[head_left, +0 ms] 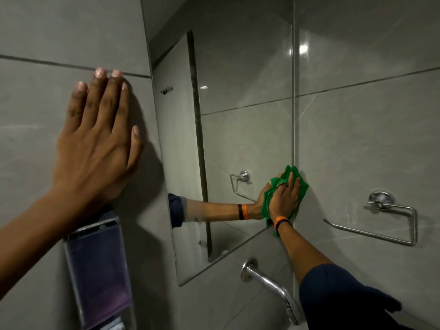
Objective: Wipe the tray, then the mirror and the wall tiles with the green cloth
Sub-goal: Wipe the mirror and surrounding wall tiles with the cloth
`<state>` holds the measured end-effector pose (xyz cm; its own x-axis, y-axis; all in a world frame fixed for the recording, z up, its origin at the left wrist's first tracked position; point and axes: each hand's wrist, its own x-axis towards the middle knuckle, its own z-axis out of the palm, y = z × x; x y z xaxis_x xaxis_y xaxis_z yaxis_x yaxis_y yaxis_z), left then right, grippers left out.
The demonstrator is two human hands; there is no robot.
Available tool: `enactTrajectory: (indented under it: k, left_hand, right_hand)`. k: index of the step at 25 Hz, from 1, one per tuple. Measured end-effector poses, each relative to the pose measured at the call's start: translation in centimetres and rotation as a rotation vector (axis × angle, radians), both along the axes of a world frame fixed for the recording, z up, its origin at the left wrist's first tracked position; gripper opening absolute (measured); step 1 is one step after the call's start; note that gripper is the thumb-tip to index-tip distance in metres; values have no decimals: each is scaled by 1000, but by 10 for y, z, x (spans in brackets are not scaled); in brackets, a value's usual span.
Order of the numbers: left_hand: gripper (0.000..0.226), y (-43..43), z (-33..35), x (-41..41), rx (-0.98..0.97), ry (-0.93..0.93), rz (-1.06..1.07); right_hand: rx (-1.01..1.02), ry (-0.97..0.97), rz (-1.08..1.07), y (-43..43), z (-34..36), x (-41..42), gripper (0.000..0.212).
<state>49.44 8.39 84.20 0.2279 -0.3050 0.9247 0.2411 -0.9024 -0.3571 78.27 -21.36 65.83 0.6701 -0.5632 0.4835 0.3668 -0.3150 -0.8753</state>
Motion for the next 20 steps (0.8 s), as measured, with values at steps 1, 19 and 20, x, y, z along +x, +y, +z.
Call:
enactTrajectory:
  k: [1, 19, 20]
  left_hand:
    - [71, 0, -1, 0, 0, -5, -5]
    - [69, -10, -3, -4, -72, 30, 22]
    - [69, -11, -3, -5, -78, 33, 29]
  right_hand:
    - [-2, 41, -19, 1, -8, -1, 51]
    - [-221, -71, -48, 81, -75, -81, 65]
    - [-249, -137, -32, 91, -76, -92, 64]
